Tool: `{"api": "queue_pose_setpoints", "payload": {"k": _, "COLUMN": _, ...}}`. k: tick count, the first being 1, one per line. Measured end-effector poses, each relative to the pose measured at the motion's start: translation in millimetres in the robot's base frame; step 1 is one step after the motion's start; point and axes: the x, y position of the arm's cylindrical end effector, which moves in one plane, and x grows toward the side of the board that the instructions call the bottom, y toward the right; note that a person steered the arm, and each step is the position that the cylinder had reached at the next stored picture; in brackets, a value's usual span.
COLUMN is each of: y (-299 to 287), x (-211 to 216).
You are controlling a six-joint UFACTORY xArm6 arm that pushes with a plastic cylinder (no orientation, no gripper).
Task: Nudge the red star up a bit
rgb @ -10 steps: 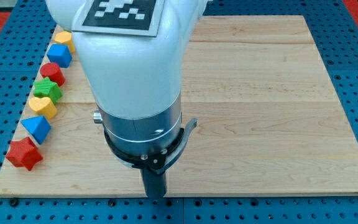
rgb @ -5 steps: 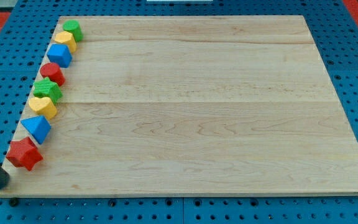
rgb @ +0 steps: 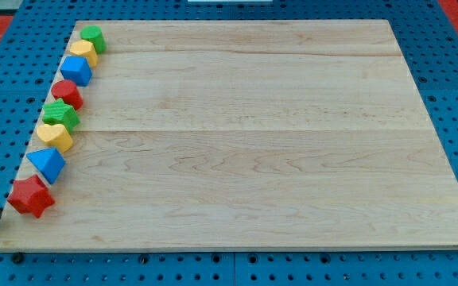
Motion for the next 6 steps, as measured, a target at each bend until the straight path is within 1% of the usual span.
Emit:
{"api": "queue_pose_setpoints", "payload": {"k": 5, "y": -2, "x": 0}}
{"api": "queue_pose_setpoints", "payload": {"k": 6, "y": 9, "x": 6}}
